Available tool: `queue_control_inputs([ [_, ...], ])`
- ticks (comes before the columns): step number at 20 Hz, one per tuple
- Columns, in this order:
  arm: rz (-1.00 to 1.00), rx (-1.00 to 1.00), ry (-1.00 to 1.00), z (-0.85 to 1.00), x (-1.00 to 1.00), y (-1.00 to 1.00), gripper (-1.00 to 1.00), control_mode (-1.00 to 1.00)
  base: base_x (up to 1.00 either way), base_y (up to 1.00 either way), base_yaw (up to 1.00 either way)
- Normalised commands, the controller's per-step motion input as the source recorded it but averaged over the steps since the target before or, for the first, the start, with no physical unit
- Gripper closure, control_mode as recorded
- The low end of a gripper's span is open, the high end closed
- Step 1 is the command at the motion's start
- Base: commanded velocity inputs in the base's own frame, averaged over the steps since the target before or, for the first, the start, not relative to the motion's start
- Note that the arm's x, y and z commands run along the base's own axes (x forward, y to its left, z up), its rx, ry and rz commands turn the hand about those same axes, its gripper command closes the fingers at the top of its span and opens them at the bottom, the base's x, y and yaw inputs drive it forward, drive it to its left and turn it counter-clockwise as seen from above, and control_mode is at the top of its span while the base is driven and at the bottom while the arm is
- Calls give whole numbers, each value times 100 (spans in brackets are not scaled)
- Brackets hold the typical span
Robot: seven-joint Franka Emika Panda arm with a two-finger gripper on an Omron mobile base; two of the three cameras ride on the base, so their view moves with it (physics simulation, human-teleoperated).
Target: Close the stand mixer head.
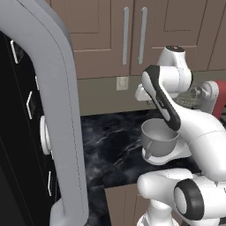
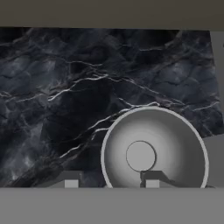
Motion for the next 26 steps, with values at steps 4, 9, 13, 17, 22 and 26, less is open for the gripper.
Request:
queue_control_inputs([
  [4,0,0,0,-9,-16,-4,-100,-100,0,0,0],
  [9,-1,5,-2,-4,-69,-55,-100,-100,0,0,0],
  [13,0,9,-7,0,-76,-87,-100,-100,0,0,0],
  [17,0,10,-10,0,-73,-100,-100,-100,0,0,0],
  [22,0,12,-9,0,-32,-100,-100,-100,0,0,0],
  [26,-1,21,-4,3,0,-99,-100,-100,0,0,0],
])
